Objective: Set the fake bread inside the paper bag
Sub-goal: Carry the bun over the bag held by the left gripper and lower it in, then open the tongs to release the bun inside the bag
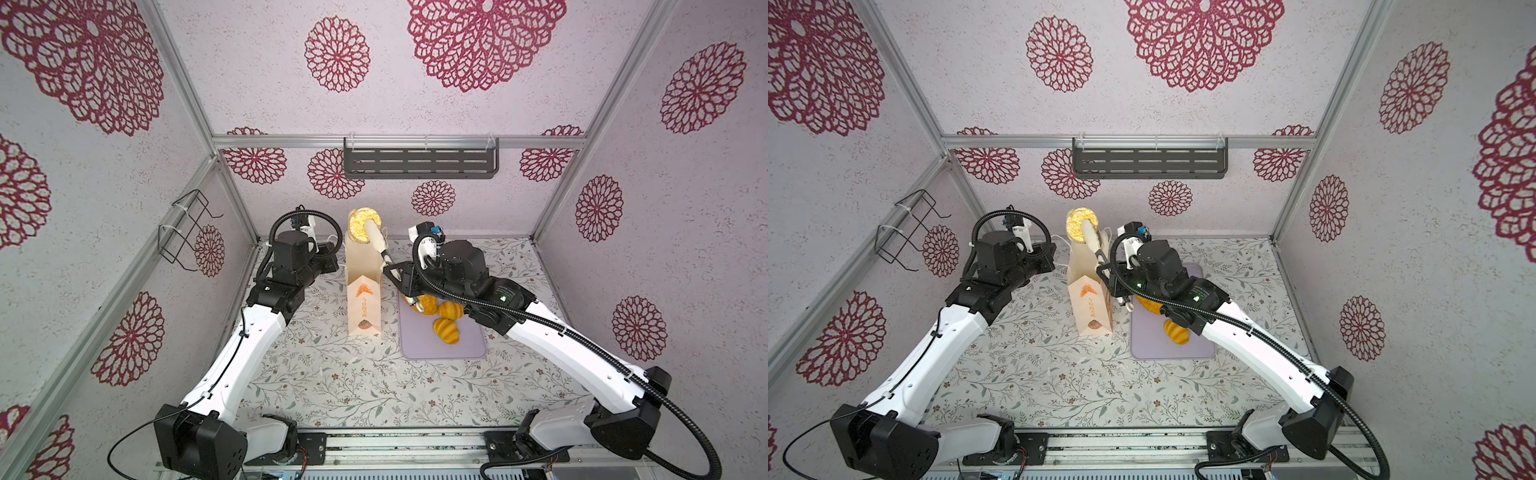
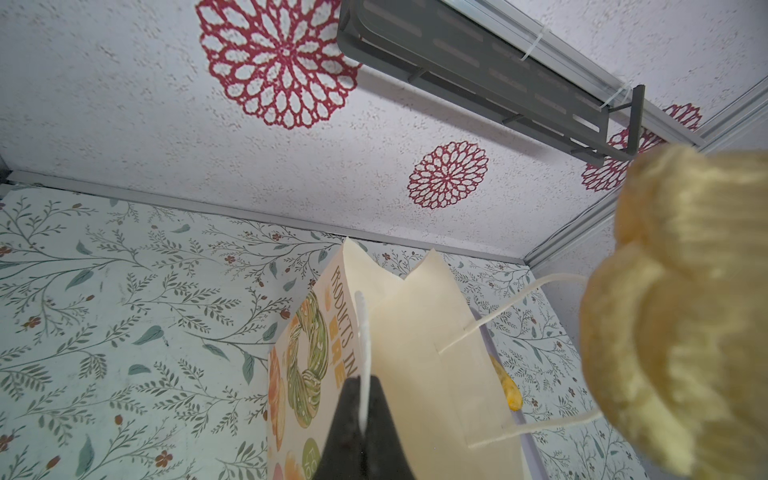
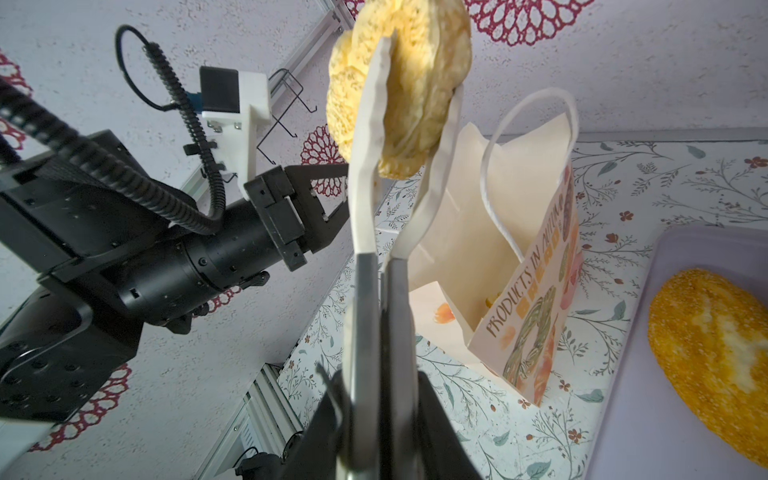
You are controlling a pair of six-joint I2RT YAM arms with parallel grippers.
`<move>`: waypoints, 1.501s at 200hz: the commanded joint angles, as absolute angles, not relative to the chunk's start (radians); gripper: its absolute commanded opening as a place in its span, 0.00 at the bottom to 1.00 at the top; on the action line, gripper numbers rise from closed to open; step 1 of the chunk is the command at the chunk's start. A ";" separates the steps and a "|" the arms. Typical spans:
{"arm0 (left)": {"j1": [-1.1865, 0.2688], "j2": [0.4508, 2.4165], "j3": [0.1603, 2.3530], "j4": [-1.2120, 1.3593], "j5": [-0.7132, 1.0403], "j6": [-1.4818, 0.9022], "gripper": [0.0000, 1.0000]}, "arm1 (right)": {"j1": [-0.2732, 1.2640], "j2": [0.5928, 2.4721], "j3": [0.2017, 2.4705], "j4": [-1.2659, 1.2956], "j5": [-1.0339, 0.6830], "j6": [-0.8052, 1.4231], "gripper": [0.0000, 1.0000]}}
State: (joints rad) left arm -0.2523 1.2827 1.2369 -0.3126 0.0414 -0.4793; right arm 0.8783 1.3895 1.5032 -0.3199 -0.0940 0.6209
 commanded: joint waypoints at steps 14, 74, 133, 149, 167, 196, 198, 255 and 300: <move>-0.251 1.261 1.241 -0.298 0.035 -0.473 0.00 | 0.885 1.374 1.487 -0.270 -0.085 0.633 0.15; -0.250 1.266 1.250 -0.310 0.039 -0.492 0.00 | 0.887 1.394 1.462 -0.318 -0.063 0.632 0.15; -0.251 1.267 1.249 -0.310 0.032 -0.487 0.00 | 0.886 1.415 1.462 -0.382 -0.018 0.636 0.21; -0.251 1.270 1.249 -0.309 0.032 -0.488 0.00 | 0.886 1.419 1.464 -0.391 -0.019 0.632 0.21; -0.251 1.271 1.249 -0.308 0.035 -0.488 0.00 | 0.886 1.417 1.462 -0.400 -0.013 0.630 0.22; -0.251 1.273 1.249 -0.307 0.038 -0.487 0.00 | 0.886 1.417 1.466 -0.417 0.000 0.628 0.28; -0.250 1.273 1.249 -0.307 0.038 -0.488 0.00 | 0.887 1.419 1.466 -0.418 0.001 0.628 0.28; -0.252 1.273 1.243 -0.298 0.048 -0.489 0.00 | 0.885 1.407 1.462 -0.425 0.011 0.629 0.37; -0.251 1.273 1.243 -0.298 0.048 -0.488 0.00 | 0.887 1.406 1.471 -0.422 0.012 0.629 0.39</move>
